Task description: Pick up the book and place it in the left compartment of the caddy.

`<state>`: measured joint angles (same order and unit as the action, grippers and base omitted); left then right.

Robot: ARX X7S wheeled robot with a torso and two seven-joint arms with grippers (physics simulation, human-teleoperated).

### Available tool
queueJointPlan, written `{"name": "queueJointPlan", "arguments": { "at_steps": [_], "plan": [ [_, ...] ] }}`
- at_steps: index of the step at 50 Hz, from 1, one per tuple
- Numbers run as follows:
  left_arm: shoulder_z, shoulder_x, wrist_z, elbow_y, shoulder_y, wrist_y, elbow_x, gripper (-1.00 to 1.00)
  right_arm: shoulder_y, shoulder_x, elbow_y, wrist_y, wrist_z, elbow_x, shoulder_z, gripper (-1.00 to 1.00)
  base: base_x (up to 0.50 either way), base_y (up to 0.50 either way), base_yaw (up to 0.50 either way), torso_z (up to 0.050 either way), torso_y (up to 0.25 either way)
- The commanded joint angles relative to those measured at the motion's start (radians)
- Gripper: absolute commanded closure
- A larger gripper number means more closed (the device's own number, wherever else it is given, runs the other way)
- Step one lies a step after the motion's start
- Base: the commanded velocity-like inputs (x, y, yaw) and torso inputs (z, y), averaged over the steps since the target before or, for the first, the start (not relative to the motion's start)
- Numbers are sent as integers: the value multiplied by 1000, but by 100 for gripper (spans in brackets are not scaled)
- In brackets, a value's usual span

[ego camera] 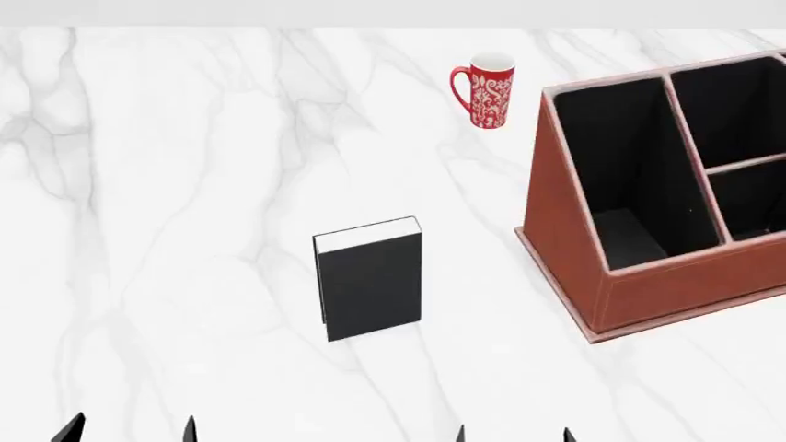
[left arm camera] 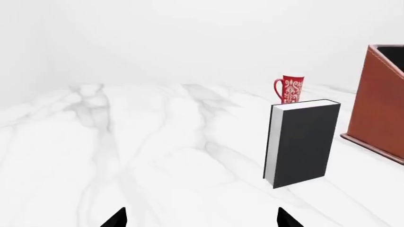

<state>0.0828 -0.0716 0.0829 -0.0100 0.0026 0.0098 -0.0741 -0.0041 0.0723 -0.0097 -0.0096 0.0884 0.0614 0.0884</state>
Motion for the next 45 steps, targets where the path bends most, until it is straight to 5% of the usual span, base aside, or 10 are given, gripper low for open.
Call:
{"name": "queueJointPlan", "arguments": {
  "at_steps": [1,20,45],
  "plan": [
    [15,-15,25,-16,1,-7,-8,-100,3,12,-11,4,38,-6,15,-100,0,0,0,0,0],
    [53,-76,105,-485,-4,-308,135,-100,-55,62,-632,317,92,68,10,-100,0,0,0,0,0],
    [89,-132,95,-898,-29,-545,225,-100,86,106,-1037,663,216,227,8,-100,0,0,0,0,0]
  ]
}}
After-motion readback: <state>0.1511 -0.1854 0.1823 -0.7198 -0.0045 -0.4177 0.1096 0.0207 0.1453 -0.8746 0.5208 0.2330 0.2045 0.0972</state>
